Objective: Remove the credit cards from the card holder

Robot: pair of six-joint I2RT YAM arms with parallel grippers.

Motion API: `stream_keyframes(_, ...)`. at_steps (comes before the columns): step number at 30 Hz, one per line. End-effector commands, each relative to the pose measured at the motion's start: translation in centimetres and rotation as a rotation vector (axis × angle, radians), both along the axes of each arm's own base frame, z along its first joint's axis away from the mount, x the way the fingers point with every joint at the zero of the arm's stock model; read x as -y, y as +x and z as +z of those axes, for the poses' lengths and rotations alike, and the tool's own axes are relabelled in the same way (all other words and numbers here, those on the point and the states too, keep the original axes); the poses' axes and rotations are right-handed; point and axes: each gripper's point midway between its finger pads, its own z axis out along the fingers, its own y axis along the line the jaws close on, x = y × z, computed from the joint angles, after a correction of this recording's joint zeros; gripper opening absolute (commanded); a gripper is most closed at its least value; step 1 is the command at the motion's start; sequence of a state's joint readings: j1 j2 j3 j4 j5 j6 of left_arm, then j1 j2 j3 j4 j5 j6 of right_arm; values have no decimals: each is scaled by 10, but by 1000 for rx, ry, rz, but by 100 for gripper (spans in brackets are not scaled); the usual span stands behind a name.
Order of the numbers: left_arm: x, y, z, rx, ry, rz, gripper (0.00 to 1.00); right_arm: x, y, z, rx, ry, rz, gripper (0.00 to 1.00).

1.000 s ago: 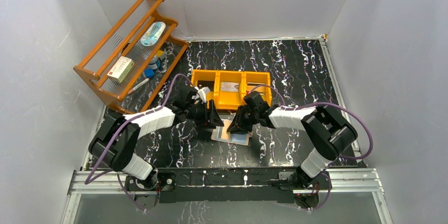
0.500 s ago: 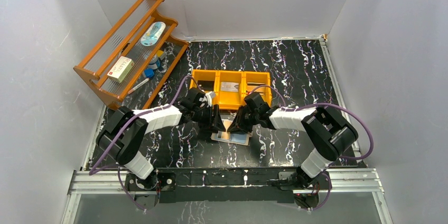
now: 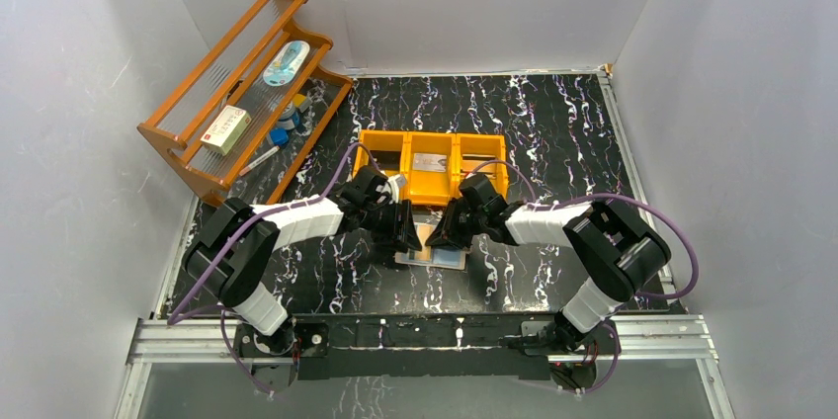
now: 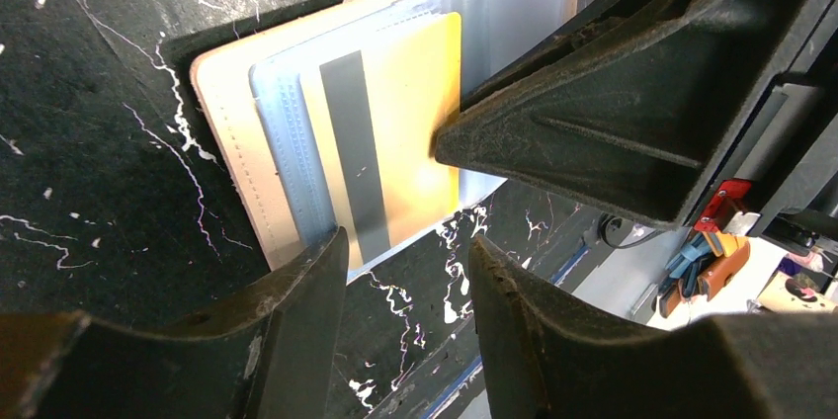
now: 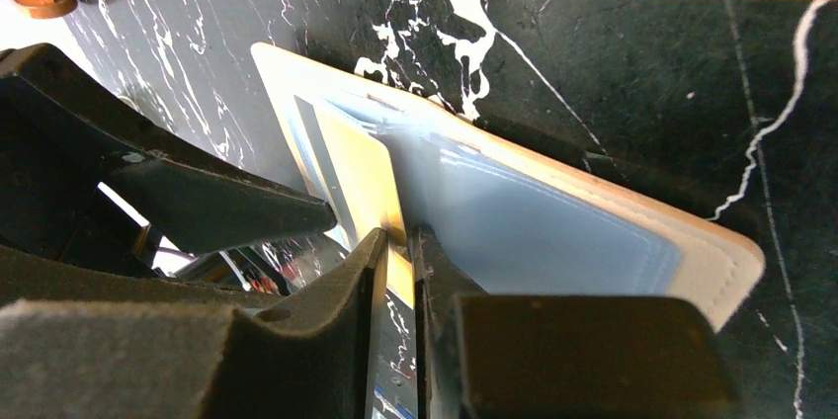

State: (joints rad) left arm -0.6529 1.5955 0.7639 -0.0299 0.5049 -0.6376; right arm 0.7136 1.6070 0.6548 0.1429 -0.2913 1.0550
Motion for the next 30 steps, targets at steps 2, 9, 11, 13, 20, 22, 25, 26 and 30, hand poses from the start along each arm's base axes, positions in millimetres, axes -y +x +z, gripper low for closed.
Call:
stream_keyframes(2,0,-10,-4,-24,21,-29,46,-5,7,12,30,59,-40,19)
stream_keyframes(9,0,-10,0,-11,14,-30,45,-8,8,22,49,96,-34,8)
stream_keyframes(11,0,-9,0,-7,19,-25,45,-4,7,20,50,73,-38,6)
stream_keyframes(13,-1,-8,0,-3,23,-23,45,-1,4,16,43,58,-32,3)
stream_keyframes(20,-1,-2,6,43,17,-13,45,10,-5,11,28,34,-11,0)
stream_keyframes(22,-1,-4,4,29,18,-18,45,14,-7,11,31,31,-11,1)
stream_keyframes(25,-1,-7,-1,13,20,-20,45,20,-10,10,20,32,-17,3)
stream_keyframes(26,-2,-7,-3,10,24,-18,45,21,-11,9,14,35,-18,3)
stream_keyframes(30,-2,-8,-4,7,21,-21,45,21,-13,10,15,51,-15,4)
